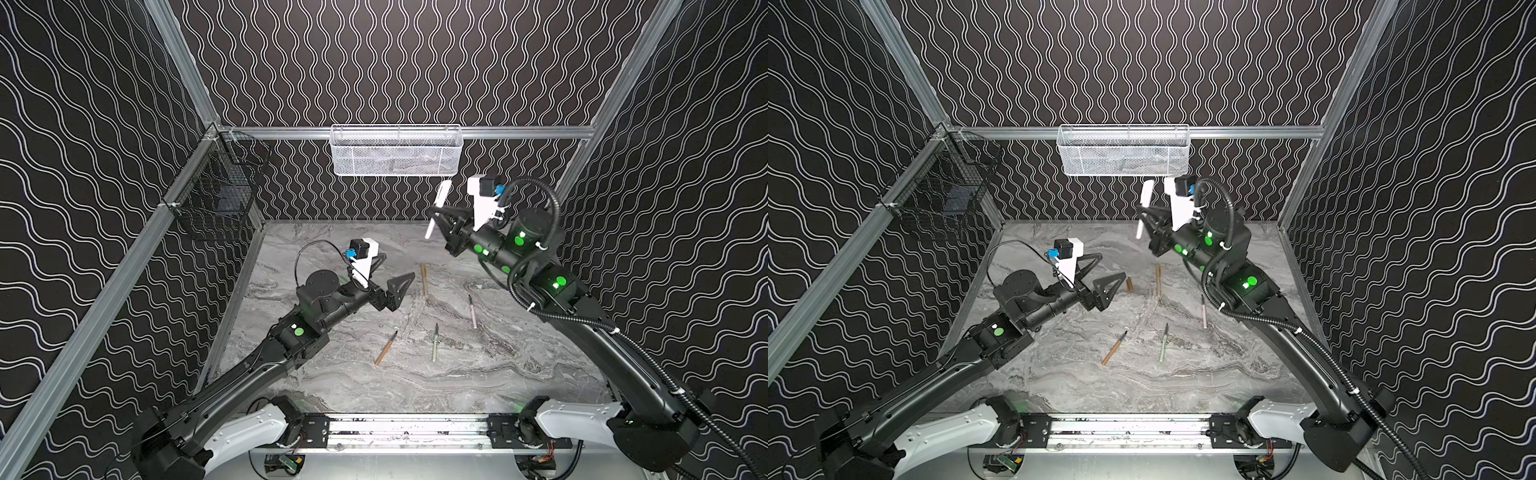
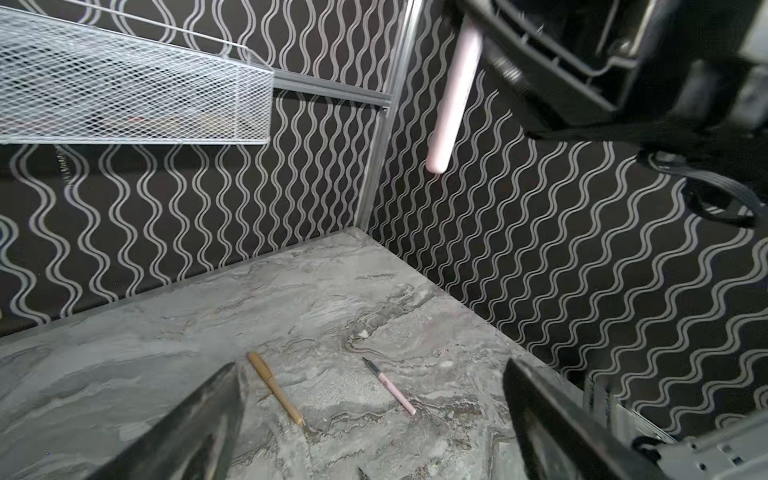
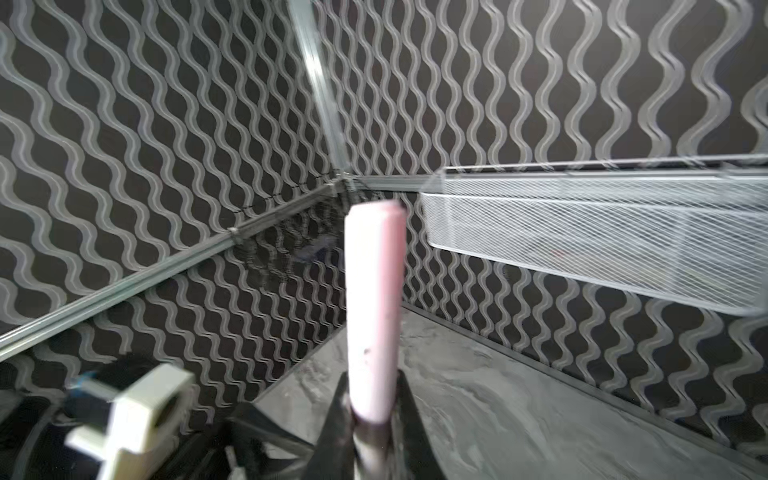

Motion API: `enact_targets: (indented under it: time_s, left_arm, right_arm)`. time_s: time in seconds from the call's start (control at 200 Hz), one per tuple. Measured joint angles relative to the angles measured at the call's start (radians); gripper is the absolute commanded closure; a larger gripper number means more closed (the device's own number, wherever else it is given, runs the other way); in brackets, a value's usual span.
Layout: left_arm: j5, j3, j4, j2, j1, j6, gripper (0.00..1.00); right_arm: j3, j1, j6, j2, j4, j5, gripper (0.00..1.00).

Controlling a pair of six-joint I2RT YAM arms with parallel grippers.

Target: Insert the pens into the pen caps

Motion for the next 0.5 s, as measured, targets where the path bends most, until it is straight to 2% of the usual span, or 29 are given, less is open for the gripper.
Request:
enact_targets:
  time_s: [0.125,0.245,0.501]
  left_arm:
    - [-0.159,0.056,-0.111,0.031,-0.002,-0.032,0.02]
    - [-0.293,0.105,-0.219,0.072,0.000,-0.073,0.02]
    - [-0.343,0.111,-0.296,0.086,0.000,-0.123,0.03]
  right_arm:
    - [-0.072,-0.167,0.058,0.073,-0.043,-0.004,0.97]
    - [-0.120,-0.229,0.093,0.206,-0.130,-0.036,0.97]
    - [-0.038,-0.264,0.099,0.592,-0.320,-0.064,0.94]
